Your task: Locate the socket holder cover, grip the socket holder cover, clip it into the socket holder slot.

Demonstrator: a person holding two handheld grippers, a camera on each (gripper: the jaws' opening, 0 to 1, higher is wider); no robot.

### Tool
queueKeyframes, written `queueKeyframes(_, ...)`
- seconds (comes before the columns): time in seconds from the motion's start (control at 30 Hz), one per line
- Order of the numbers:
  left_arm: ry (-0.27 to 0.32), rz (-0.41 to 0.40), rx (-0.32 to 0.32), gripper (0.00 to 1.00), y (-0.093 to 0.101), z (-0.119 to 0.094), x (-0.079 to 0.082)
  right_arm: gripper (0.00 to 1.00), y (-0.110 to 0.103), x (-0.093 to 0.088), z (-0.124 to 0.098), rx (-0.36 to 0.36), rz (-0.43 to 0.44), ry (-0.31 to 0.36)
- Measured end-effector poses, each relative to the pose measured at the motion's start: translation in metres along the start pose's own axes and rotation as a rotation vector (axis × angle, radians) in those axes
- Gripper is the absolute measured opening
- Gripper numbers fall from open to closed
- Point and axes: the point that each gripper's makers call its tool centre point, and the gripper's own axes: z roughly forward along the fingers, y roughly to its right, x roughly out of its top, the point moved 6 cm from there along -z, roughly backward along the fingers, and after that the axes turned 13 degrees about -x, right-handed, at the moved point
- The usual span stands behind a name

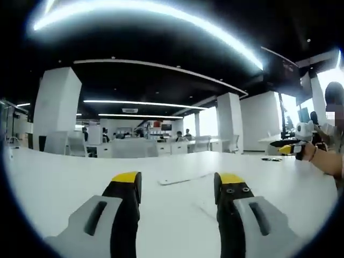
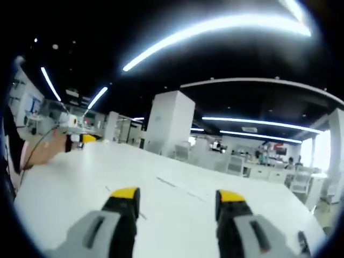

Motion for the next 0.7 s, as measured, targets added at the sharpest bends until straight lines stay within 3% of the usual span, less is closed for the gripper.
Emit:
queueKeyframes(0.13,0.008,-0.029,-0.009,0.75,-0.005,0.004,-0.007,0.68,0.002,-0.002,0.003,-0.016,0.021,0.004)
queueKeyframes(0.37,-0.044,-0.07,0.013,0.85,-0.014,0.005,-0.021,0.72,0.003,-0.014,0.007,-0.025,-0.008,-0.061)
queueKeyframes(0.47,-0.051,-0.068,0.023,0.89,-0.017,0.004,-0.022,0.77,0.006,-0.013,0.007,-0.046,-0.005,-0.058)
queueKeyframes(0.7,-0.001,-0.033,0.051,0.95,-0.012,0.003,-0.011,0.8,0.009,-0.006,0.004,-0.088,-0.008,-0.026)
